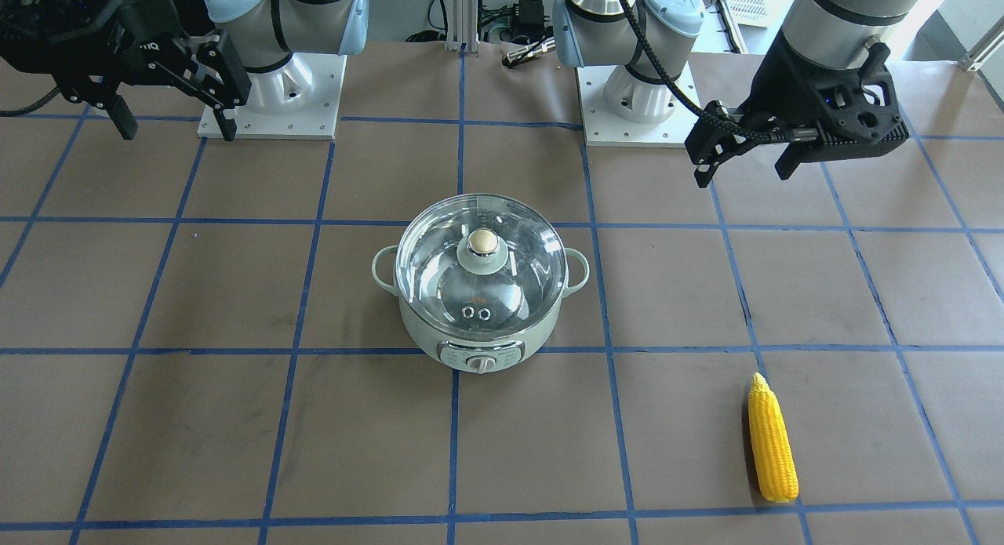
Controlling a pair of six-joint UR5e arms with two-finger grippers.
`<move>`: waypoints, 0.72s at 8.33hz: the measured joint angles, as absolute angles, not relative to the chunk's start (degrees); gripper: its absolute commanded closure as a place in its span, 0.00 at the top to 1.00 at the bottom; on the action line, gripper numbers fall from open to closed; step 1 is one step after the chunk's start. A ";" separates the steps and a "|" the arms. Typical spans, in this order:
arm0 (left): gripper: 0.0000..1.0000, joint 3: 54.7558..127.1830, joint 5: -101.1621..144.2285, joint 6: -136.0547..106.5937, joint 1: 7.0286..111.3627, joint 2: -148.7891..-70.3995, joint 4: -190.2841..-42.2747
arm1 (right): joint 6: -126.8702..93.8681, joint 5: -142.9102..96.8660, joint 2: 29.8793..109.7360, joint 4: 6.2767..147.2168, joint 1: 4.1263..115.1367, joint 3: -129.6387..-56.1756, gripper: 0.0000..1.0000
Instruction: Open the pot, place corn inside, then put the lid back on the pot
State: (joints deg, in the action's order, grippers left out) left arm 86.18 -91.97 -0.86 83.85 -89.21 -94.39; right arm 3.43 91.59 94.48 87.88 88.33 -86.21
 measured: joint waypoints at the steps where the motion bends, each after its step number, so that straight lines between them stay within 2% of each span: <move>1: 1.00 86.19 -91.95 -0.78 83.85 -89.21 -94.40 | 3.43 91.58 94.48 87.89 88.33 -86.22 1.00; 6: 1.00 86.85 -92.45 12.75 80.11 -92.12 -89.38 | 3.43 91.60 94.48 87.89 88.39 -86.22 1.00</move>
State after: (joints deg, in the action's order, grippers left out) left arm 86.85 -92.45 12.75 80.11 -92.12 -89.38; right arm 3.43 91.60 94.48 87.89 88.39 -86.22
